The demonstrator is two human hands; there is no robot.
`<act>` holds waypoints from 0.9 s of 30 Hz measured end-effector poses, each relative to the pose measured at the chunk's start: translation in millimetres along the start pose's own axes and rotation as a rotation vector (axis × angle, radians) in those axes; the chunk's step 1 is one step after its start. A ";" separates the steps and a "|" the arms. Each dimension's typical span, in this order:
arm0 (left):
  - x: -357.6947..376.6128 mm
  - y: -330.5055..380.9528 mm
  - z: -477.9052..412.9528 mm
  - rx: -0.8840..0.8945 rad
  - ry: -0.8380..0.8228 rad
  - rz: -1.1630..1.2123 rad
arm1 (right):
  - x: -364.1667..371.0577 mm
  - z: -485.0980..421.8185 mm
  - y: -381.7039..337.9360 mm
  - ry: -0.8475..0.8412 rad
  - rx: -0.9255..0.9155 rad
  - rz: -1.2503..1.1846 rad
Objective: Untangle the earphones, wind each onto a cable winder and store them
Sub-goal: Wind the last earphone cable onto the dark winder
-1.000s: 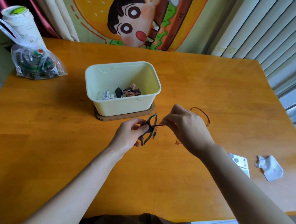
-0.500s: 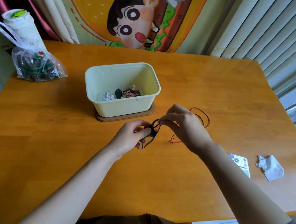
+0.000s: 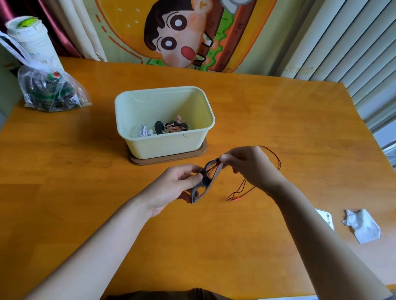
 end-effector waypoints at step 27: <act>8.7 -17.5 -11.4 0.286 0.596 -0.165 | 70.9 38.0 -2.4 0.052 -0.084 0.083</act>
Point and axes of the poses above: each hand's wrist, its own z-axis away from the middle knuckle, its own x-axis out of the palm, y = z × x, the point moved 1 cm from there along -z, towards the middle knuckle, and after that the axes turned 4 degrees about x, right-handed, at the moved point
